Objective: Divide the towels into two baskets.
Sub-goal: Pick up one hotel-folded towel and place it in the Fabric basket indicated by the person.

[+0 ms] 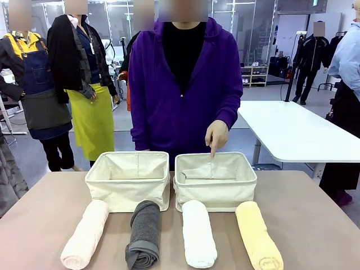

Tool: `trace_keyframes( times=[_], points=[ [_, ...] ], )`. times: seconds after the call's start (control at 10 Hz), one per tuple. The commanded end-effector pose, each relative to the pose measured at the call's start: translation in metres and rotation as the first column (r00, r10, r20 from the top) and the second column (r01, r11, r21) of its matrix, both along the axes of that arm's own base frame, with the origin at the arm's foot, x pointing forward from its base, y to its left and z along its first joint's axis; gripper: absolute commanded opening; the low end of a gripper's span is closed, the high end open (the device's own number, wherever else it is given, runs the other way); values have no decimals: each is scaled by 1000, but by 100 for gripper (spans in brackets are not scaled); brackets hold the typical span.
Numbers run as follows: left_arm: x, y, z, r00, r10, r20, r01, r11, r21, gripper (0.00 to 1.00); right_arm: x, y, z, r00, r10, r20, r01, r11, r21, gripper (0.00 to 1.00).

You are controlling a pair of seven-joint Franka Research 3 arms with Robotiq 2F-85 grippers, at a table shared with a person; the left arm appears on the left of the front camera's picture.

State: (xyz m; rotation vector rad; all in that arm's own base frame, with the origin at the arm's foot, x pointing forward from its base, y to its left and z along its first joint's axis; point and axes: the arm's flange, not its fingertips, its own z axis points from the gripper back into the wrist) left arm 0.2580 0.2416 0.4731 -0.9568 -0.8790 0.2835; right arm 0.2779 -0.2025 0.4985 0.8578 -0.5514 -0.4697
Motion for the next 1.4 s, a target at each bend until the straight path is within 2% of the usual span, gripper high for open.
trace_keyframes(
  times=[0.0, 0.4, 0.6, 1.0, 1.3],
  points=[
    [-1, 2, 1, 1000, -3, 19, 3, 1000, -12, 100, 15, 62, 14, 988, 78, -132, -96, 987, -133, 100],
    [-1, 2, 1, 1000, -3, 19, 3, 1000, -12, 100, 57, 168, 0, 939, 240, -246, -304, 915, -266, 100],
    [-1, 2, 1, 1000, -3, 19, 3, 1000, -12, 100, 74, 211, -17, 917, 275, -290, -363, 876, -319, 100],
    [-1, 2, 1, 1000, -3, 19, 3, 1000, -12, 100, 82, 275, -64, 873, 309, -377, -456, 792, -407, 100],
    [-1, 2, 1, 1000, -3, 19, 3, 1000, -12, 100, 77, 309, -100, 872, 292, -392, -464, 747, -476, 100]
  ],
)
